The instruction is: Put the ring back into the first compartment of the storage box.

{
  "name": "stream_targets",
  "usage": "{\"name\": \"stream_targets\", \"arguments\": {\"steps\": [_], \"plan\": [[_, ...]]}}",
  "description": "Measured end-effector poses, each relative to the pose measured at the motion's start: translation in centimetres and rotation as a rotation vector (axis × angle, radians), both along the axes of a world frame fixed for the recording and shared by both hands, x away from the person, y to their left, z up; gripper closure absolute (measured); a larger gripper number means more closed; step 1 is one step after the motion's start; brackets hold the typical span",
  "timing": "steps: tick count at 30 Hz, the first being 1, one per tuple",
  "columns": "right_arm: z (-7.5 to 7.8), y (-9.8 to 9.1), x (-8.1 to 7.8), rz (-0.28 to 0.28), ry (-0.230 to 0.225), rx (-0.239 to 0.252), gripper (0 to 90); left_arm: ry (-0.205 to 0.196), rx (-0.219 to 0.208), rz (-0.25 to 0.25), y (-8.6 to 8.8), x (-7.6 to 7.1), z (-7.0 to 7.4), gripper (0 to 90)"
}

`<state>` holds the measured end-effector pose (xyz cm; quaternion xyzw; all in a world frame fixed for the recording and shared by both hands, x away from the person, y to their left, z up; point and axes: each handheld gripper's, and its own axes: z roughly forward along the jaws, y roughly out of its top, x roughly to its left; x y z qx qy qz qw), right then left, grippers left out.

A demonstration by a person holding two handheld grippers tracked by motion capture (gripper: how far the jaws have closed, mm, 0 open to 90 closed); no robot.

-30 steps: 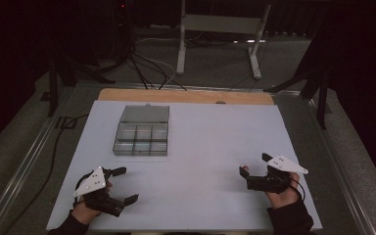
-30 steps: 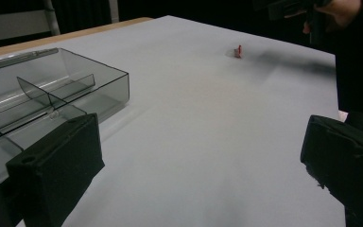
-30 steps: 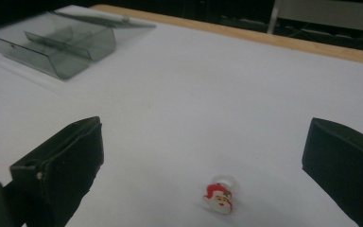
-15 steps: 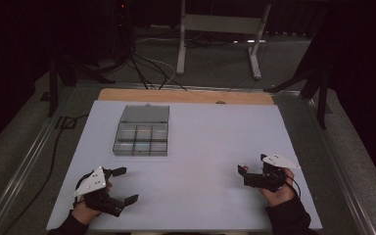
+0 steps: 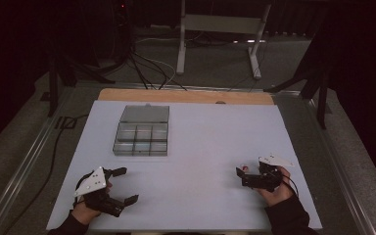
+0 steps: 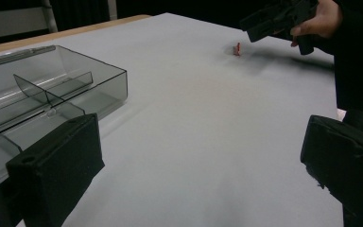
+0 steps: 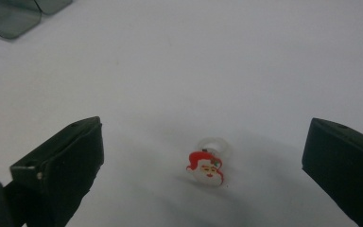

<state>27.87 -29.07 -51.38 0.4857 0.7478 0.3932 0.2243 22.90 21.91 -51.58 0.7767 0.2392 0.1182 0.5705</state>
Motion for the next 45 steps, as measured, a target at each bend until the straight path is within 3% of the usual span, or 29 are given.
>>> {"name": "stream_targets", "arguments": {"steps": [8,10,16,45], "plan": [[-0.4,0.5,0.2,-0.003,0.038,-0.024,0.0,0.0,0.0,0.001,0.0,0.0,0.0,0.4],[-0.5,0.5,0.2,-0.006,0.057,-0.041,6.6,-0.001,0.0,0.001,0.0,0.0,0.0,0.4],[-0.7,0.6,0.3,-0.022,0.092,-0.056,15.0,0.0,0.001,0.0,0.0,0.0,0.0,0.5],[-1.3,1.1,1.2,-0.022,0.134,-0.105,49.4,0.001,0.003,-0.002,0.0,0.0,0.0,0.5]]}}
